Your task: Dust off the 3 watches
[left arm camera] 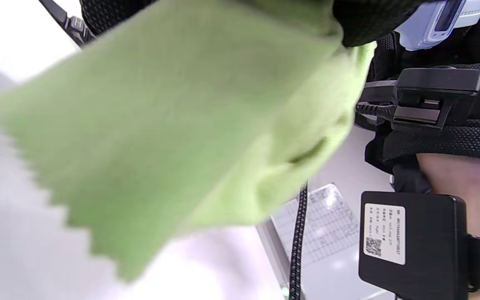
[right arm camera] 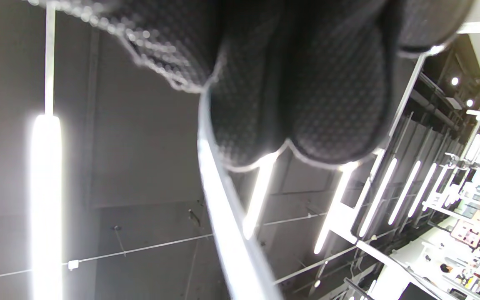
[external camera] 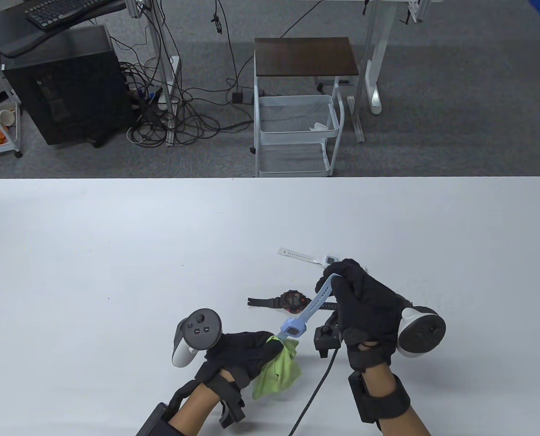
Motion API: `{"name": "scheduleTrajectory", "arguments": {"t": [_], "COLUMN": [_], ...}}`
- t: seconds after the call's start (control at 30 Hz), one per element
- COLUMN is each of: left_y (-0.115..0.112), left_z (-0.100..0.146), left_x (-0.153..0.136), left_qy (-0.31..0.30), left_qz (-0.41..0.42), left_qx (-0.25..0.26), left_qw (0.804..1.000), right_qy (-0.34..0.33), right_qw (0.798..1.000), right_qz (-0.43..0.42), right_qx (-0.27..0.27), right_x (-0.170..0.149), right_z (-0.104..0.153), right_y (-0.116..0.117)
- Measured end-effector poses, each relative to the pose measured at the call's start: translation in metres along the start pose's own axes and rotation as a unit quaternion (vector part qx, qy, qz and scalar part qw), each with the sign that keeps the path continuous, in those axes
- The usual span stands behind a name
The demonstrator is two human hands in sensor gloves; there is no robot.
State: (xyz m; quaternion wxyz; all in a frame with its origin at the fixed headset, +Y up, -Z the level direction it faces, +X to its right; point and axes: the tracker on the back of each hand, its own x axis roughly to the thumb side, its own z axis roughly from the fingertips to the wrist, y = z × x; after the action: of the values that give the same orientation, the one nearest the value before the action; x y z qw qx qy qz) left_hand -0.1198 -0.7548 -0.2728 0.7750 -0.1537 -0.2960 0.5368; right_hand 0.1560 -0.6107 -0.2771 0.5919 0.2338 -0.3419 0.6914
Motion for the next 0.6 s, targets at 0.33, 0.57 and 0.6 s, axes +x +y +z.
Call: {"name": "scheduleTrajectory", "arguments": {"t": [0.33, 0.57, 0.6], "left_y": [0.0017, 0.0019, 0.0018], "left_z": [0.0014, 0.0025, 0.0025], "left_x": [-0.0013, 0.0036, 0.0034], "left_qy": [0.015, 0.014, 0.015], "left_qz": [-0.027, -0.053, -0.052], "left_qx": [0.008, 0.018, 0.018], "left_qw": [0.999, 0.998, 0.998], "right_qy": [-0.001, -0.001, -0.001], "right_qw": [1.0, 1.0, 1.0], "right_qz": [-0.008, -0.01, -0.01], "right_qx": [-0.01, -0.014, -0.014], "right_x": [-0.0004, 0.0003, 0.0002], "right_z": [-0.0002, -0.0005, -0.0005], "right_y": [-0.002, -0.0045, -0.0045]}}
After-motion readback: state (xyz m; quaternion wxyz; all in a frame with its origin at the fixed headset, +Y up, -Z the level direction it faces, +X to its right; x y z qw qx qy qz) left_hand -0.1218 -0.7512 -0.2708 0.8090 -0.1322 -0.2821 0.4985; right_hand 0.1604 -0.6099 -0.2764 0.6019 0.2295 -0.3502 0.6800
